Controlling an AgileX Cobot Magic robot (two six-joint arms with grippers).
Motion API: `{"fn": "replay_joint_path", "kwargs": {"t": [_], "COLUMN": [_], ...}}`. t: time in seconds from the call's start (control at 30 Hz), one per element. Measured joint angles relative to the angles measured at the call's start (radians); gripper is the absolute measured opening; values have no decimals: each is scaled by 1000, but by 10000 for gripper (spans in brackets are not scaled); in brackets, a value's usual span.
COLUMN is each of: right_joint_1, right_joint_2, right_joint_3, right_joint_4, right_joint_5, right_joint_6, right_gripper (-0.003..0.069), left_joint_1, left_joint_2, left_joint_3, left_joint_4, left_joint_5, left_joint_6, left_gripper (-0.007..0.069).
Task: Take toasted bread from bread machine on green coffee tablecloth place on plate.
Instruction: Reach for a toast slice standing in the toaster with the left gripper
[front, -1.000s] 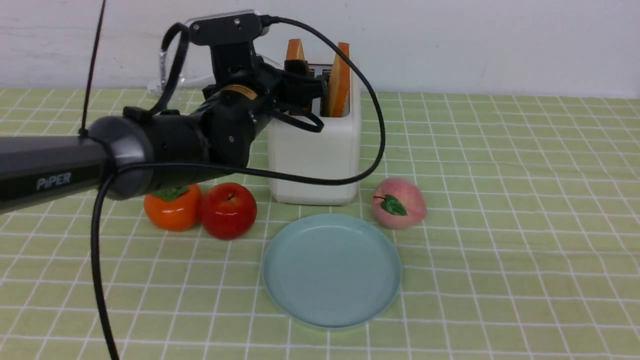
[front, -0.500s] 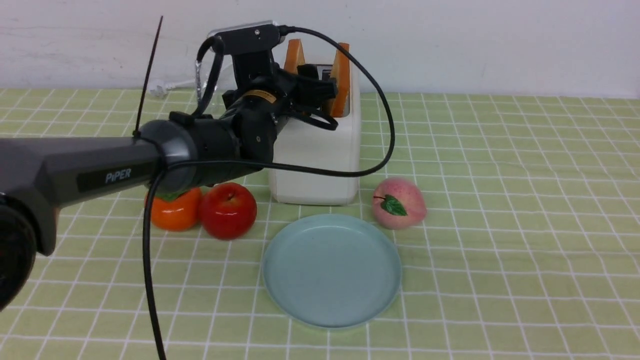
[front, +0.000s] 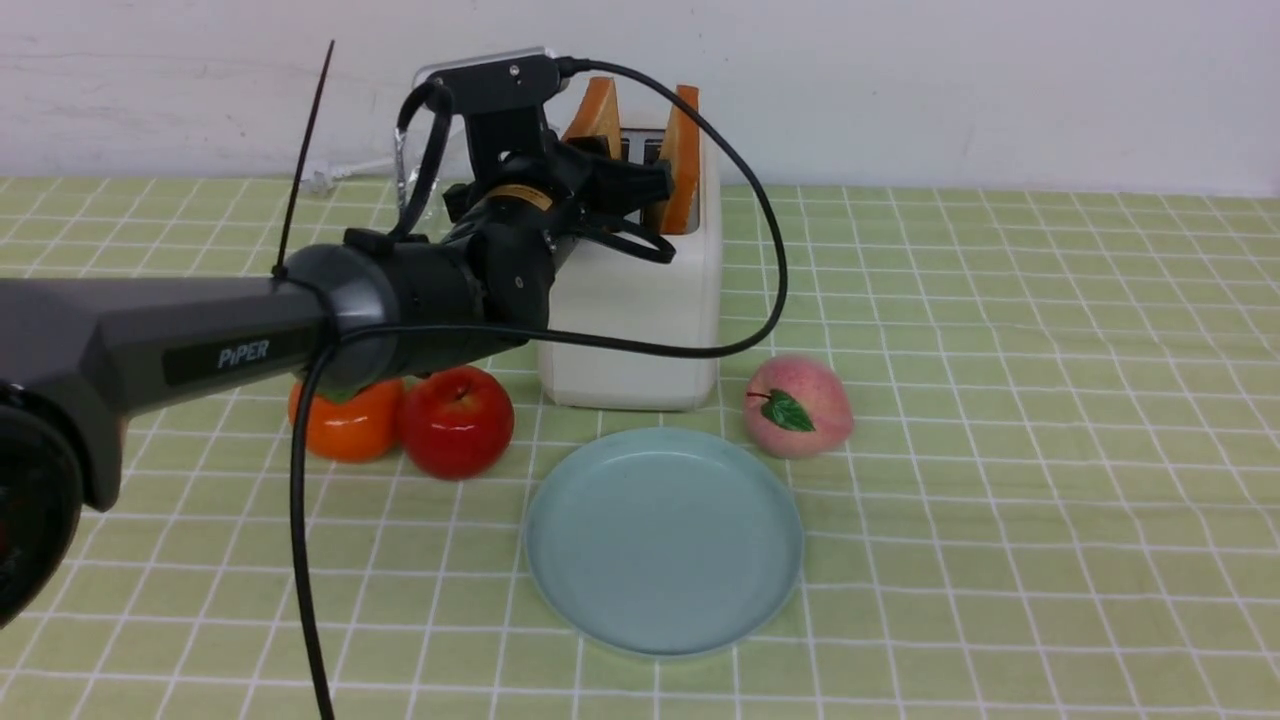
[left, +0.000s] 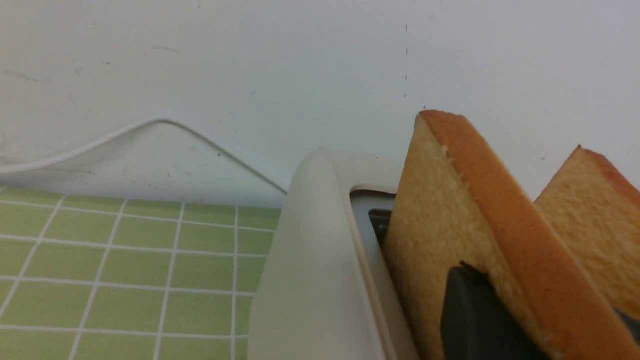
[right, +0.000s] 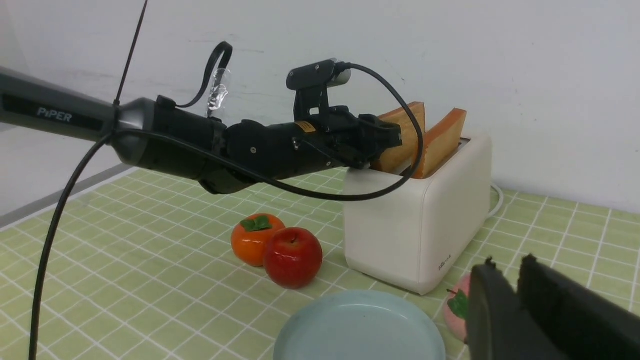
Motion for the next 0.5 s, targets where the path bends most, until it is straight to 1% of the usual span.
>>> {"fn": "replay_joint_path", "kwargs": {"t": [0.23,0.3,0.43,0.5], "right_joint_1": [0,0,0,0], "right_joint_2": [0,0,0,0], "right_joint_3": [0,0,0,0], "right_joint_4": [0,0,0,1], "right_joint_5": [0,0,-3,-3], "right_joint_6": [0,-1,-7,-9], "right_gripper": [87,76,21,-10], "left_joint_1": [0,0,0,0], "left_joint_2": [-22,-70,-180,-239], "left_joint_3": [0,0,0,0], "left_joint_4": [-1,-1,28,54], "left_joint_5": [-4,-8,-7,20], "left_joint_6": [1,3,3,3], "left_gripper": [106,106,106,106]}}
